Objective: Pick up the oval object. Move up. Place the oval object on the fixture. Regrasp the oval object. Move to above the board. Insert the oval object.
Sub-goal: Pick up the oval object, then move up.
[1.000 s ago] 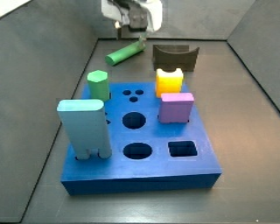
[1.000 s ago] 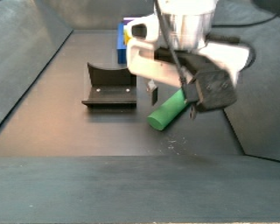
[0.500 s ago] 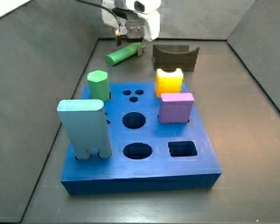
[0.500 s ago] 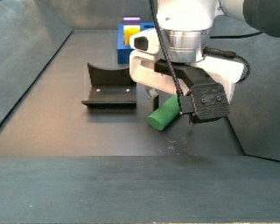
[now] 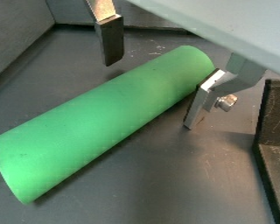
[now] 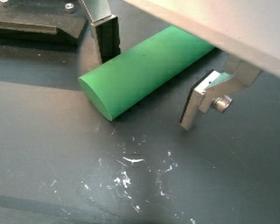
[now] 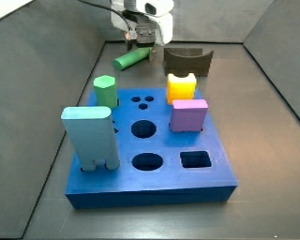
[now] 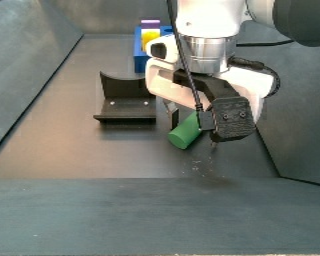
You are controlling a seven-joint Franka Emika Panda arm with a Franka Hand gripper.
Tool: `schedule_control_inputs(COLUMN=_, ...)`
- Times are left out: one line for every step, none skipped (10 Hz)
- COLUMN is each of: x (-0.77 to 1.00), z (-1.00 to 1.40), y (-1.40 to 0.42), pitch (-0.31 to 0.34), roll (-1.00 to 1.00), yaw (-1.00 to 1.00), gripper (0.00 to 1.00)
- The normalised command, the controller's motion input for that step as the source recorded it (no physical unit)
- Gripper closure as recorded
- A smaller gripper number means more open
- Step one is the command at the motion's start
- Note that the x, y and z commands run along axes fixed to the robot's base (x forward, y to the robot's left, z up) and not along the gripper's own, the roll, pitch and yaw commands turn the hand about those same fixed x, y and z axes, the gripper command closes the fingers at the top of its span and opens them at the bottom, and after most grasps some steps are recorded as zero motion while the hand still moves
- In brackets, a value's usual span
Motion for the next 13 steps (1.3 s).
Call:
schedule_control_inputs(x=0.00, z=0.00, y=0.00, pitch=0.000, roll=0.00, yaw=0.00, gripper=0.00)
schedule_control_inputs(x=0.00, z=0.00, y=0.00, pitch=0.000, roll=0.00, yaw=0.00, gripper=1.00)
schedule_control_inputs(x=0.00, z=0.00, y=0.00, pitch=0.000, roll=0.00, yaw=0.00, gripper=1.00)
schedule_control_inputs(x=0.00, z=0.00, y=0.00, pitch=0.000, roll=0.00, yaw=0.00, gripper=1.00)
schedule_control_inputs(x=0.00, z=0.00, y=0.00, pitch=0.000, roll=0.00, yaw=0.00, gripper=1.00)
schedule_control_inputs(x=0.00, z=0.00, y=0.00, pitch=0.000, roll=0.00, yaw=0.00, gripper=1.00)
schedule_control_inputs(x=0.00, z=0.00, y=0.00, pitch=0.000, roll=0.00, yaw=0.00, gripper=1.00)
schedule_control_inputs(x=0.00, z=0.00, y=0.00, pitch=0.000, roll=0.00, yaw=0.00, gripper=1.00)
schedule_control_inputs(x=0.00, z=0.00, y=0.00, pitch=0.000, roll=0.00, yaw=0.00, gripper=1.00)
schedule_control_inputs(x=0.00, z=0.00, y=0.00, pitch=0.000, roll=0.00, yaw=0.00, gripper=1.00)
schedule_control_inputs(x=0.00, z=0.00, y=0.00, pitch=0.000, roll=0.00, yaw=0.00, gripper=1.00)
schedule_control_inputs(x=0.00, z=0.00, y=0.00, pitch=0.000, roll=0.00, yaw=0.00, gripper=1.00)
schedule_control_inputs(x=0.00, z=0.83, y=0.00, pitch=0.000, roll=0.00, yaw=0.00, gripper=1.00)
